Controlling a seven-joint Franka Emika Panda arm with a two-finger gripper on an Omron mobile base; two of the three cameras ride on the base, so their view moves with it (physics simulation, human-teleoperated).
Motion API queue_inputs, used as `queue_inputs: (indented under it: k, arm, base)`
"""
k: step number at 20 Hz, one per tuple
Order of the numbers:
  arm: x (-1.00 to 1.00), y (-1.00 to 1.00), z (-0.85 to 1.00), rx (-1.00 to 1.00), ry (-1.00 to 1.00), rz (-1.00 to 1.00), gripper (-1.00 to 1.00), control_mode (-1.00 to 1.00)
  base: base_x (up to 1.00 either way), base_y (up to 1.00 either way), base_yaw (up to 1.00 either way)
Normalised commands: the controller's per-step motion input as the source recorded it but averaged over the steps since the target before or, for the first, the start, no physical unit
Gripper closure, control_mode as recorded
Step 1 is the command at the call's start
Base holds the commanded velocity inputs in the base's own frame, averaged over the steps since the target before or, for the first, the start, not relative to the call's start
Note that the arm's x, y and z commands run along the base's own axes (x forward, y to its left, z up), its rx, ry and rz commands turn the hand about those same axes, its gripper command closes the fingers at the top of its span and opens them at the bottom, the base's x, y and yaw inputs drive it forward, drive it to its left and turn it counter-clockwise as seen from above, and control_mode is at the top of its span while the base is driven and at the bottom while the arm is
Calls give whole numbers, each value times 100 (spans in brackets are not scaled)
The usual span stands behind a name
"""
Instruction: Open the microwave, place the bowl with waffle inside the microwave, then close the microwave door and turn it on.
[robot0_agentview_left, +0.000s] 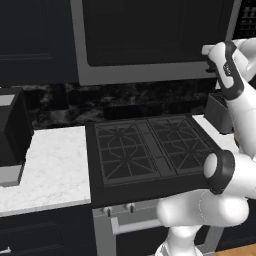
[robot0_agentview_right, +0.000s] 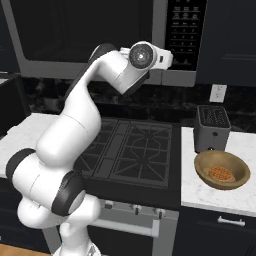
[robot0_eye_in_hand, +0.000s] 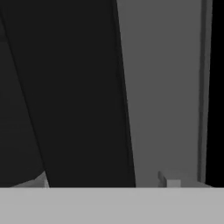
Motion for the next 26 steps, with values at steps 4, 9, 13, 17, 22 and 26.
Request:
queue_inputs:
  k: [4, 9, 13, 17, 22, 26]
  arm:
    - [0, 67, 0, 0, -13, 2, 100, -100]
    - [0, 86, 0, 0, -2, 7, 100, -100]
    - [-40, 83, 4, 0, 0, 15, 100, -100]
    - [-87, 80, 13, 0, 3, 27, 100, -100]
    - [-100, 100, 12, 0, 6, 26, 100, -100]
    - [-100, 100, 3, 0, 6, 16, 100, -100]
  base:
    - [0, 0, 0]
    - [0, 0, 0]
    - [0, 0, 0]
    - [0, 0, 0]
    - [0, 0, 0]
    - [0, 0, 0]
